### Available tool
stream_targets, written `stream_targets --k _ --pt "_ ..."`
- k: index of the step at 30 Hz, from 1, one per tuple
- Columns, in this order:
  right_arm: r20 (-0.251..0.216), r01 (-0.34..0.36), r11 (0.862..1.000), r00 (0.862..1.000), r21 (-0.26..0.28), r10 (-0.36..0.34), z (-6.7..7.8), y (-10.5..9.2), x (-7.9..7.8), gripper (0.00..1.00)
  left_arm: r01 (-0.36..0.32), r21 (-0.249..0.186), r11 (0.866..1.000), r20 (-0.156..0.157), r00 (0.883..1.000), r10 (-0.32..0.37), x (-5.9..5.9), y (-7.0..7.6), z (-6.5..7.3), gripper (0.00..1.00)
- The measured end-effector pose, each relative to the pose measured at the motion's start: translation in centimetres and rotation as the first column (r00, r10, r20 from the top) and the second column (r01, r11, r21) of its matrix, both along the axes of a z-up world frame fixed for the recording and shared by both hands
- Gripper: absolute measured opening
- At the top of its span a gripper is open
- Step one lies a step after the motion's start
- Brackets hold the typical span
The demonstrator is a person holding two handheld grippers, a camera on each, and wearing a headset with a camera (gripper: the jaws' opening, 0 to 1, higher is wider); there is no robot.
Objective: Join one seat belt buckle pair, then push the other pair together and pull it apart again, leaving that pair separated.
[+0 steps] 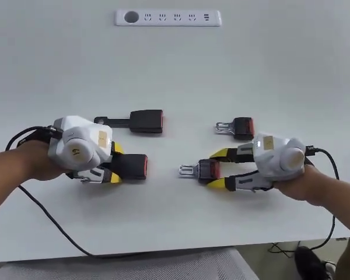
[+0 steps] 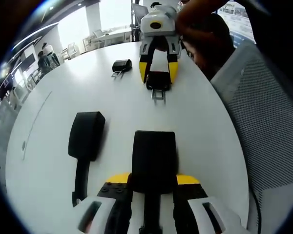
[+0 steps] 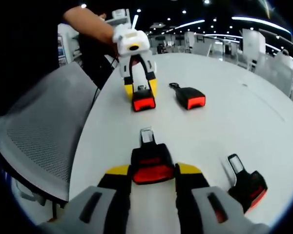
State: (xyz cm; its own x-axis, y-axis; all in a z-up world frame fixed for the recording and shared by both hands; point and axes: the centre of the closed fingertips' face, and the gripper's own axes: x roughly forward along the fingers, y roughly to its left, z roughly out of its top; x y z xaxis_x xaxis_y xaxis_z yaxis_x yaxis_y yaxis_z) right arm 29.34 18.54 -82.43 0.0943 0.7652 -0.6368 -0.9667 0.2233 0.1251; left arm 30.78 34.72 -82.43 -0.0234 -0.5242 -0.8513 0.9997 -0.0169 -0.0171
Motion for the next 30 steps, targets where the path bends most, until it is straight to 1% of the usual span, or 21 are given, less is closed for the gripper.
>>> stream_targets --k 8,9,12,14,17,19,23,24,30 --pt "0.001 -0.012 1.0 1.0 0.026 0.012 -0.2 1.9 0.5 0.35 -0.004 0.006 1.0 -0.001 1.0 0.004 0.0 0.0 0.0 0.33" --pt "0.007 -0.013 0.999 1.0 0.032 0.012 -0.1 2.2 0.6 0.35 -0.004 0.007 1.0 0.0 1.0 0.004 0.0 0.0 0.0 0.33" --pt "0.001 -0.01 0.999 1.0 0.038 0.01 0.0 3.1 0.6 0.35 -0.001 0.012 1.0 0.001 1.0 0.001 0.0 0.0 0.0 0.33" --pt "0.009 -0.01 0.999 1.0 0.046 0.01 0.0 3.9 0.8 0.35 -0.002 0.013 1.0 0.0 1.0 0.002 0.0 0.0 0.0 0.33" --pt "0.028 -0.022 0.998 0.999 0.058 0.02 0.1 5.6 0.9 0.35 -0.001 0.013 1.0 0.0 1.0 0.001 0.0 0.0 0.0 0.33" --pt "0.018 -0.02 0.998 1.0 0.053 0.02 0.0 6.1 0.9 0.35 -0.001 0.015 1.0 0.0 1.0 0.001 0.0 0.0 0.0 0.33" --pt "0.02 -0.03 0.998 0.999 0.059 0.029 -0.1 7.1 0.9 0.35 0.001 0.017 1.0 0.002 1.0 -0.001 0.0 0.1 -0.1 0.33" --pt "0.027 -0.038 0.998 0.999 0.057 0.036 -0.1 7.3 0.8 0.35 0.001 0.018 1.0 0.002 1.0 -0.002 0.0 0.1 -0.1 0.33" --pt "0.021 -0.023 0.998 1.0 0.065 0.022 -0.1 7.7 0.8 0.35 0.007 0.02 1.0 0.002 1.0 -0.007 0.1 0.2 -0.2 0.33"
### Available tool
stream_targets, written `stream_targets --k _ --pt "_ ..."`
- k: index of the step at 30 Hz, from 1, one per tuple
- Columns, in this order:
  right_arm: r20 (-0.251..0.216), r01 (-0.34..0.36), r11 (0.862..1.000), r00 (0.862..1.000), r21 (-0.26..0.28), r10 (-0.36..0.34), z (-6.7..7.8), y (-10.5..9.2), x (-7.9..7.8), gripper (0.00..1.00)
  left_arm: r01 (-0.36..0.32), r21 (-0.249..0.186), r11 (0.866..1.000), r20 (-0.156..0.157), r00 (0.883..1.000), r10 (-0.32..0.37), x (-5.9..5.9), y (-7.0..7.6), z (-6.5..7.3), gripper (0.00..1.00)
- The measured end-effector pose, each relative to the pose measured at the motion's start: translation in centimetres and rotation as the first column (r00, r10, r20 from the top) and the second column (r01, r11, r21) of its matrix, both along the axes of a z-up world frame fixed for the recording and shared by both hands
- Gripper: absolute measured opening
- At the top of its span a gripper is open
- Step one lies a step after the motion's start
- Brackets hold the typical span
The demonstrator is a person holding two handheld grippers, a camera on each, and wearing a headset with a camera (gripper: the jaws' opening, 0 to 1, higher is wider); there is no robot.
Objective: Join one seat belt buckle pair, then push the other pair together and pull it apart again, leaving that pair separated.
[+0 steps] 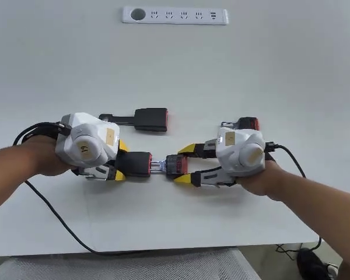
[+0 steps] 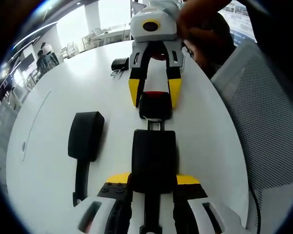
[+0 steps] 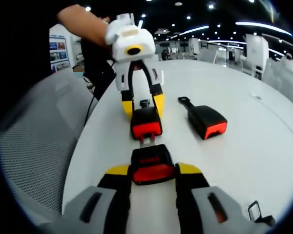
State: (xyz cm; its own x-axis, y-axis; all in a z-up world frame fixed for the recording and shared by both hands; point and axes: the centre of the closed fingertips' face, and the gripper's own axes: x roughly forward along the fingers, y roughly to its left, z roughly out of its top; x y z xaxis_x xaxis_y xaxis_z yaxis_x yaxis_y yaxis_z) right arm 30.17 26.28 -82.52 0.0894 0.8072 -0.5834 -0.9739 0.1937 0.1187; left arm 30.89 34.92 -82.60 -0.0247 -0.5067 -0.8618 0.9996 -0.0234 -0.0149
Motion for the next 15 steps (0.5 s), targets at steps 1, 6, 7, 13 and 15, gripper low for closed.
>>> stream_targets --k 1,6,7,13,15 --pt "-0.004 0.003 1.0 1.0 0.002 -0.003 0.0 0.07 0.14 0.35 0.0 0.0 1.0 0.0 1.0 0.0 0.01 0.01 0.01 0.33" --pt "-0.006 0.008 1.0 1.0 -0.001 -0.008 -0.2 0.55 0.01 0.35 0.0 0.009 1.0 0.002 1.0 0.0 0.05 0.03 -0.06 0.33" --pt "-0.004 0.011 1.0 1.0 -0.001 -0.011 -0.13 0.47 0.06 0.35 0.003 0.012 1.0 0.006 1.0 -0.003 0.05 0.05 -0.07 0.33" --pt "-0.02 0.023 1.0 1.0 -0.005 -0.023 -0.05 0.78 0.26 0.35 0.006 0.015 1.0 0.008 1.0 -0.006 0.03 -0.13 0.02 0.33" --pt "-0.022 0.025 1.0 0.999 -0.009 -0.025 -0.08 0.98 0.29 0.35 0.01 0.018 1.0 0.009 1.0 -0.01 0.04 -0.16 0.03 0.33"
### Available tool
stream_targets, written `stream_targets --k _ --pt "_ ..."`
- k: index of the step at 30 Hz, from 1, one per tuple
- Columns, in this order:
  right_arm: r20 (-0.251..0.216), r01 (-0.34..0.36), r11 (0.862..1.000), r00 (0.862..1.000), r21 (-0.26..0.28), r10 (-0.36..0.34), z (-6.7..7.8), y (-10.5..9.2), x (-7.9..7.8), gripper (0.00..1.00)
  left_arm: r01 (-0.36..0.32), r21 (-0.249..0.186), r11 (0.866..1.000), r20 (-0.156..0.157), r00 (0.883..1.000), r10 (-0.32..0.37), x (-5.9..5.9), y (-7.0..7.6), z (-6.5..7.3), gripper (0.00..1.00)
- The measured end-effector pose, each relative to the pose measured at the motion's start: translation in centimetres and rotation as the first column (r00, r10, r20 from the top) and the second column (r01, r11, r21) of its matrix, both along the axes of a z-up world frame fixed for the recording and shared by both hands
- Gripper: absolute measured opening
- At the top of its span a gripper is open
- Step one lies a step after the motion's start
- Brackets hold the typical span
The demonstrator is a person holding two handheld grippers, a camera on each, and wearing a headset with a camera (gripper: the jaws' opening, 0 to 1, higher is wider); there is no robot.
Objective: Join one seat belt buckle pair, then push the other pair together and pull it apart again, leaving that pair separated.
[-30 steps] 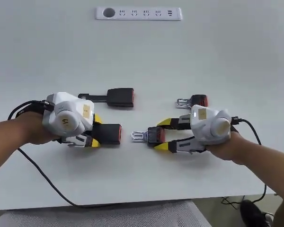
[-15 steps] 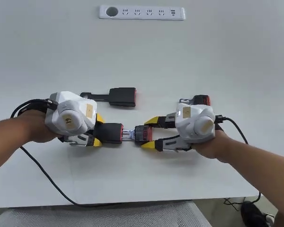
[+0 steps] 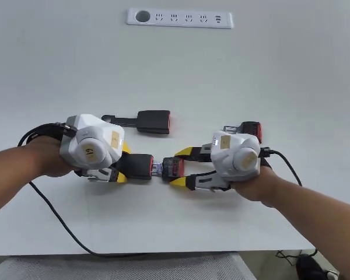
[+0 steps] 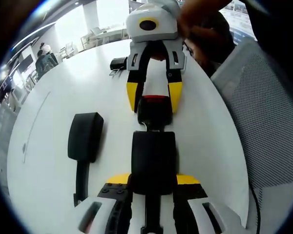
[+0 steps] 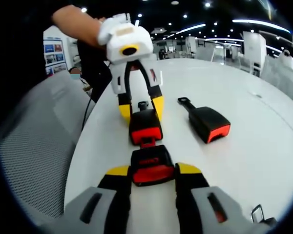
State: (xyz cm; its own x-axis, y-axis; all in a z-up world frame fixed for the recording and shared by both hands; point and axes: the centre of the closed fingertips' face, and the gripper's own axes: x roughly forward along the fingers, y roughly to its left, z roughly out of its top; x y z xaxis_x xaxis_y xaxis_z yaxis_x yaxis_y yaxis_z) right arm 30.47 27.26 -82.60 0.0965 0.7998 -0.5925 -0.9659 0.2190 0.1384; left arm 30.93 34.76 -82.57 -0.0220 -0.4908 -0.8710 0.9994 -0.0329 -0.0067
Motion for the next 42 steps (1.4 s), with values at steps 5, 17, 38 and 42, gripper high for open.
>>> stream_targets --k 5,17,38,42 --pt "-0.004 0.001 1.0 1.0 0.003 -0.001 0.0 0.5 0.1 0.34 0.004 0.011 1.0 0.001 1.0 -0.004 0.0 -0.1 0.0 0.33" --pt "-0.004 0.014 1.0 1.0 0.012 -0.014 0.3 1.7 0.4 0.34 0.007 0.007 1.0 0.0 1.0 -0.007 -0.1 -0.2 0.1 0.33" --pt "-0.002 0.025 1.0 1.0 -0.007 -0.025 0.2 1.3 0.1 0.35 0.002 -0.015 1.0 -0.001 1.0 -0.002 0.0 -0.1 0.0 0.33" --pt "0.01 0.021 1.0 1.0 -0.011 -0.021 0.2 1.2 0.1 0.34 -0.004 -0.023 1.0 -0.004 1.0 0.004 0.0 0.0 -0.1 0.33"
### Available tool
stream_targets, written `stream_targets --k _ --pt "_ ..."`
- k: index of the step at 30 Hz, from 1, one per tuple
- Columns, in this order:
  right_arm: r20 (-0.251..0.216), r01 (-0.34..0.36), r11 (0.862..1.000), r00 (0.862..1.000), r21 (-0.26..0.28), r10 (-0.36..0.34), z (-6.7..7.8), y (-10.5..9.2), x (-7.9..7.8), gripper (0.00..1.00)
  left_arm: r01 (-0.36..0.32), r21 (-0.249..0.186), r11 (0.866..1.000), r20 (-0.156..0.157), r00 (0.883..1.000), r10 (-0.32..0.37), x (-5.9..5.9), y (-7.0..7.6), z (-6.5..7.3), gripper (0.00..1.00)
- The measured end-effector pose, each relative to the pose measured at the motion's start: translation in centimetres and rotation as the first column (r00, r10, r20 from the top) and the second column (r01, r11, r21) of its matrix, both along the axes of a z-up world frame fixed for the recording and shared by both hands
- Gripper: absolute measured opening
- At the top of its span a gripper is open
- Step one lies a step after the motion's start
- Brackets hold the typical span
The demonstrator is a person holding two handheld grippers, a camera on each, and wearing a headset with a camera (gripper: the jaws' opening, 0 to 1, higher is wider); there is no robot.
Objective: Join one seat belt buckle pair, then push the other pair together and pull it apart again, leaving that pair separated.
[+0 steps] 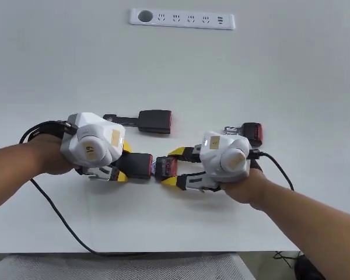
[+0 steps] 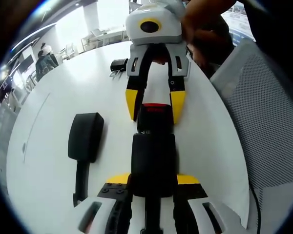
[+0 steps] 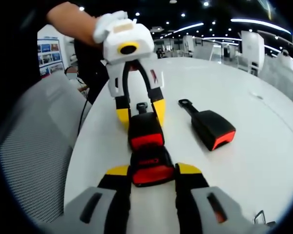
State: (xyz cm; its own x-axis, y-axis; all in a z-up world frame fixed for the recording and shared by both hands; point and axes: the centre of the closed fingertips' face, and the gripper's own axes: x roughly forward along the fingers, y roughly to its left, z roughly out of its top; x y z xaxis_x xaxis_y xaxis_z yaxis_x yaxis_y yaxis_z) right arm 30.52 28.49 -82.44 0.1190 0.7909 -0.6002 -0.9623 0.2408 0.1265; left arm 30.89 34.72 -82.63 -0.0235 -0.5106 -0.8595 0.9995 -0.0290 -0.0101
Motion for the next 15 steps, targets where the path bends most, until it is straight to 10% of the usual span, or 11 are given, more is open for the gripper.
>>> stream_targets --k 15 --pt "0.035 -0.035 0.999 0.999 -0.014 0.035 -0.08 -0.07 0.01 0.34 0.003 -0.086 0.996 -0.004 1.0 -0.003 0.04 0.17 0.1 0.33"
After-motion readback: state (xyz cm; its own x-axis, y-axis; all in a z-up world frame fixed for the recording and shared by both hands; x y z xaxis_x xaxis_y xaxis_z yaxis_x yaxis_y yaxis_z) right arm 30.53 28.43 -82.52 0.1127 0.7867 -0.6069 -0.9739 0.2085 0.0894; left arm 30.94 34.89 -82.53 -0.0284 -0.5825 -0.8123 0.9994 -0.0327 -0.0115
